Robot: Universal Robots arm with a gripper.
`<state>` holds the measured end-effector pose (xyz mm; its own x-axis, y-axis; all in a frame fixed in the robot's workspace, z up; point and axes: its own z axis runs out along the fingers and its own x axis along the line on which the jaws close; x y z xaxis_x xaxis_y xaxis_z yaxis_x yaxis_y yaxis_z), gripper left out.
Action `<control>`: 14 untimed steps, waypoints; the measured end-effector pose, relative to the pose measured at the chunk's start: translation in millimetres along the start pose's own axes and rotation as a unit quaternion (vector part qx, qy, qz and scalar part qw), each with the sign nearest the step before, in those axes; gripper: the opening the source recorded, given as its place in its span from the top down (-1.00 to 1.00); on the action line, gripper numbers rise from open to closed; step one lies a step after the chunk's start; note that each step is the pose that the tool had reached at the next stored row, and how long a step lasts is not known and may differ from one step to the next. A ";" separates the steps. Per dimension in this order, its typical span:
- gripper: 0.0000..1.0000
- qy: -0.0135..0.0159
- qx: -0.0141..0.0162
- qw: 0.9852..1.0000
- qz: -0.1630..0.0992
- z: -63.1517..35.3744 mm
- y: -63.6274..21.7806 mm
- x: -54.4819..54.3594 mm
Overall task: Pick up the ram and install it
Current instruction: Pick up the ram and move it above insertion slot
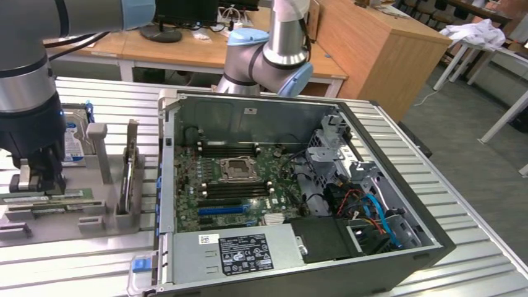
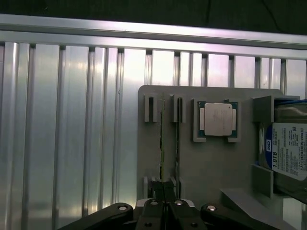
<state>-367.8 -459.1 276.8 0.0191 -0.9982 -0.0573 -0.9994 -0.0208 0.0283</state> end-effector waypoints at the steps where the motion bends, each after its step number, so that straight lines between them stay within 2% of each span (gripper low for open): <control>1: 0.77 0.000 0.000 1.000 0.000 -1.0 0.0 0.0; 14: 0.77 -0.006 0.000 1.000 0.000 -16.2 -0.1 -0.9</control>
<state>-367.2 -459.1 293.0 0.0192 -0.9974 -0.0692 -0.9994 -0.0212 0.0281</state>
